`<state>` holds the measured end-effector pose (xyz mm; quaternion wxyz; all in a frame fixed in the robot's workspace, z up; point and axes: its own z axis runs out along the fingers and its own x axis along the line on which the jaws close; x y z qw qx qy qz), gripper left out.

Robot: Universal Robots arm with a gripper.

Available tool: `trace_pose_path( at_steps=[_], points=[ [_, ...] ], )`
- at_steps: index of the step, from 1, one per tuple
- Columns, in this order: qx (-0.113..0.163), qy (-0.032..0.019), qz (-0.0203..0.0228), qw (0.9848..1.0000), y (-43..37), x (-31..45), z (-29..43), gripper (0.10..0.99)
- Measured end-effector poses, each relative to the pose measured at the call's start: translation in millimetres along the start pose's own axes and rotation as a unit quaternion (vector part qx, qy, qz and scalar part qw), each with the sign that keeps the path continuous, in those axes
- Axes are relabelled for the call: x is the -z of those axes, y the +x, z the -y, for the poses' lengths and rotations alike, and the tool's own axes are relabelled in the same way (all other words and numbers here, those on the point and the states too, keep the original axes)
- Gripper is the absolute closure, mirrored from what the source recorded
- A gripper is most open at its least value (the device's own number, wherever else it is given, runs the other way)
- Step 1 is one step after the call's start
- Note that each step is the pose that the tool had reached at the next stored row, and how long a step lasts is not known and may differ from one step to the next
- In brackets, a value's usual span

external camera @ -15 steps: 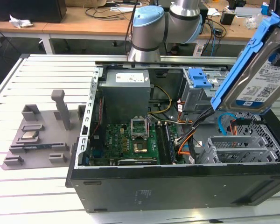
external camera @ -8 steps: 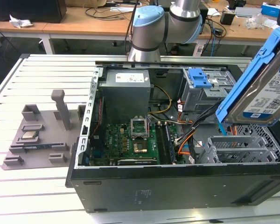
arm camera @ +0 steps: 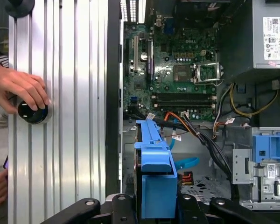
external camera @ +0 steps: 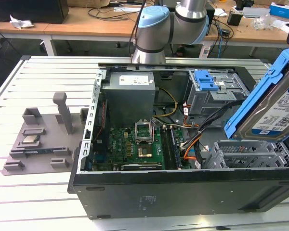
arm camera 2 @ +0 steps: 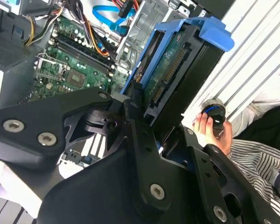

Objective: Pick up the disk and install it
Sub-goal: 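Pick up the disk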

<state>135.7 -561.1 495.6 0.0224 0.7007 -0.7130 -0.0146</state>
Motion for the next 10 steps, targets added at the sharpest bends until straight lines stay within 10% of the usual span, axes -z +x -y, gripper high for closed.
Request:
trace_pose_path(
  at_steps=[10],
  points=[
    [-0.001, -0.0012, -0.0001, 1.0000, -5.5, -29.1, 13.2, 0.722]
  ],
)
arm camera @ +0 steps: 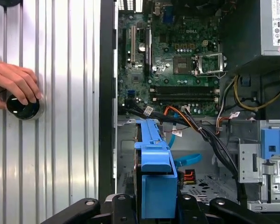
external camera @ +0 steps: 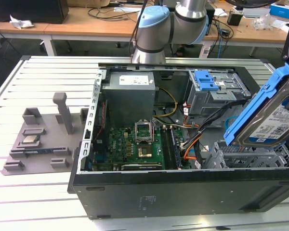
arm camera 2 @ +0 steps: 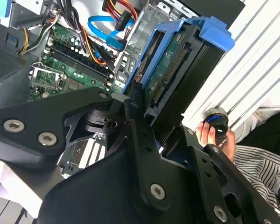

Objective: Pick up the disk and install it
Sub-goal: 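Pick up the disk, then insert the disk into the insertion slot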

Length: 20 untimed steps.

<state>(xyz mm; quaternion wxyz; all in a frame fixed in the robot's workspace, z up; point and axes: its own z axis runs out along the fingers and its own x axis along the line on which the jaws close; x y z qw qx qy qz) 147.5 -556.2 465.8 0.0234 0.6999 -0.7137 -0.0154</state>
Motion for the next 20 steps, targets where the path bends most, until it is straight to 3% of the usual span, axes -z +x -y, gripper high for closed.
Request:
trace_pose_path(
  at_steps=[3, 5, 16, 19, 20],
  points=[
    [0.000, -0.0001, 0.0001, 1.0000, -9.4, -8.9, 2.8, 0.722],
    [0.000, -0.0002, -0.0001, 1.0000, -11.3, -15.6, 5.9, 0.722],
    [0.000, -0.0002, -0.0005, 1.0000, -11.4, -16.6, 7.8, 0.722],
    [0.000, -0.0002, -0.0008, 1.0000, -11.6, -27.5, 9.5, 0.722],
    [0.000, -0.0002, -0.0008, 1.0000, -11.7, -36.8, 10.0, 0.722]
  ],
)
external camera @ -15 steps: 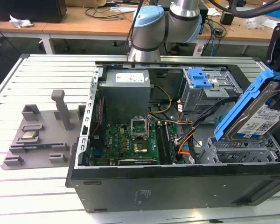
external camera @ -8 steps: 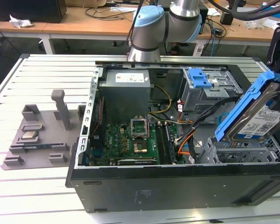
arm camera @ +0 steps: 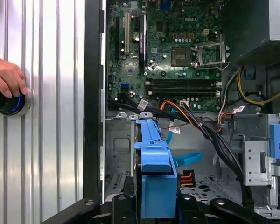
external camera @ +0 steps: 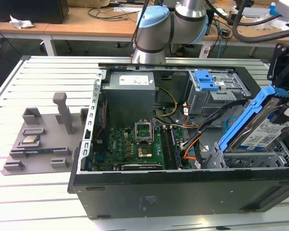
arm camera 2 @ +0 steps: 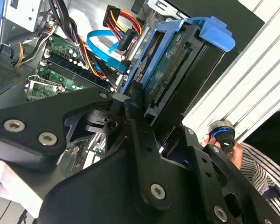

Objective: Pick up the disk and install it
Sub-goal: 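Insert the disk into the insertion slot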

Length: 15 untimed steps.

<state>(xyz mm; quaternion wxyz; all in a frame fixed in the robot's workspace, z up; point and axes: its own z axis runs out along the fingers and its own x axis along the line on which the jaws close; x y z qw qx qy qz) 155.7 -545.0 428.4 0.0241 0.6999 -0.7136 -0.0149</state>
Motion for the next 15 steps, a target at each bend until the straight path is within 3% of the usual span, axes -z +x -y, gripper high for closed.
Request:
trace_pose_path(
  at_steps=[1, 5, 8, 15],
  points=[
    [0.000, 0.0000, -0.0001, 1.0000, -0.1, -7.2, 0.4, 0.722],
    [0.000, 0.0000, 0.0000, 1.0000, -0.2, -14.7, 0.8, 0.722],
    [0.000, -0.0003, 0.0004, 1.0000, -0.2, -27.1, 0.6, 0.722],
    [0.000, 0.0001, 0.0001, 1.0000, -0.6, -42.6, -0.6, 0.722]
  ],
)
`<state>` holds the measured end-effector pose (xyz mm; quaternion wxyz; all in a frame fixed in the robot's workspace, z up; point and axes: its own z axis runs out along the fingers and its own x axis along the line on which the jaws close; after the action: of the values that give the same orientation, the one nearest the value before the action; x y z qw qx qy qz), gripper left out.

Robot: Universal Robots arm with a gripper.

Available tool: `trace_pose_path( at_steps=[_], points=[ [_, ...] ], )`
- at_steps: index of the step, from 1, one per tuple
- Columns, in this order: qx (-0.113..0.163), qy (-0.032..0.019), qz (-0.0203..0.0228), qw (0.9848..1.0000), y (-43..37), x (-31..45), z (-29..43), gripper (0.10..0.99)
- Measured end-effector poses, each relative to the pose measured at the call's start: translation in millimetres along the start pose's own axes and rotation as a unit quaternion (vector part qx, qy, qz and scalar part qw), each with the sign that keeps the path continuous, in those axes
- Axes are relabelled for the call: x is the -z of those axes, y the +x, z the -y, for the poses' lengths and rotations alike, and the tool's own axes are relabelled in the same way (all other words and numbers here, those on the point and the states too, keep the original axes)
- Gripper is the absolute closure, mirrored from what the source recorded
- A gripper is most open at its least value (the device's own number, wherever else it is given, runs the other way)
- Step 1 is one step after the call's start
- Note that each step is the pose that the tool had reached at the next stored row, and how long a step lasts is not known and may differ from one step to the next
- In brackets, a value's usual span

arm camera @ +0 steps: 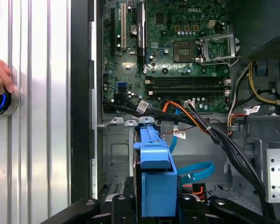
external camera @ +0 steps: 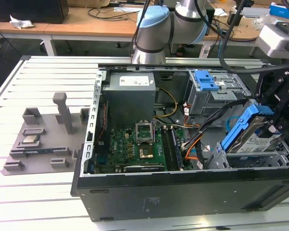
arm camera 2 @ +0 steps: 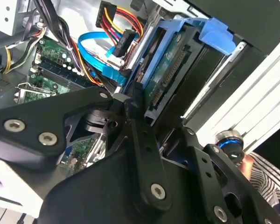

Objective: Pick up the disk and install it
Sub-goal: 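Insert the disk into the insertion slot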

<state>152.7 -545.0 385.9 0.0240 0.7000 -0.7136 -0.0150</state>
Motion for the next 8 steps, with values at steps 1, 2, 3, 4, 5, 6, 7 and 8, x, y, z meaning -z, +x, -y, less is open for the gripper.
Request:
trace_pose_path(
  at_steps=[1, 2, 3, 4, 5, 6, 7, 8],
  points=[
    [0.000, 0.0000, 0.0001, 1.0000, 0.1, -1.3, -1.6, 0.722],
    [0.000, 0.0000, -0.0001, 1.0000, 0.1, -3.3, -5.9, 0.722],
    [0.000, -0.0001, 0.0000, 1.0000, 0.2, -4.0, -7.6, 0.722],
    [0.000, -0.0001, -0.0002, 1.0000, 0.2, -3.8, -7.6, 0.722],
    [0.000, -0.0001, -0.0003, 1.0000, 0.2, -3.8, -7.7, 0.710],
    [0.000, -0.0001, -0.0003, 1.0000, 0.2, -3.8, -7.8, 0.710],
    [0.000, -0.0001, -0.0002, 1.0000, 0.1, -3.8, -7.8, 0.647],
    [0.000, -0.0001, -0.0001, 1.0000, 0.1, -3.9, -7.9, 0.647]
  ],
)
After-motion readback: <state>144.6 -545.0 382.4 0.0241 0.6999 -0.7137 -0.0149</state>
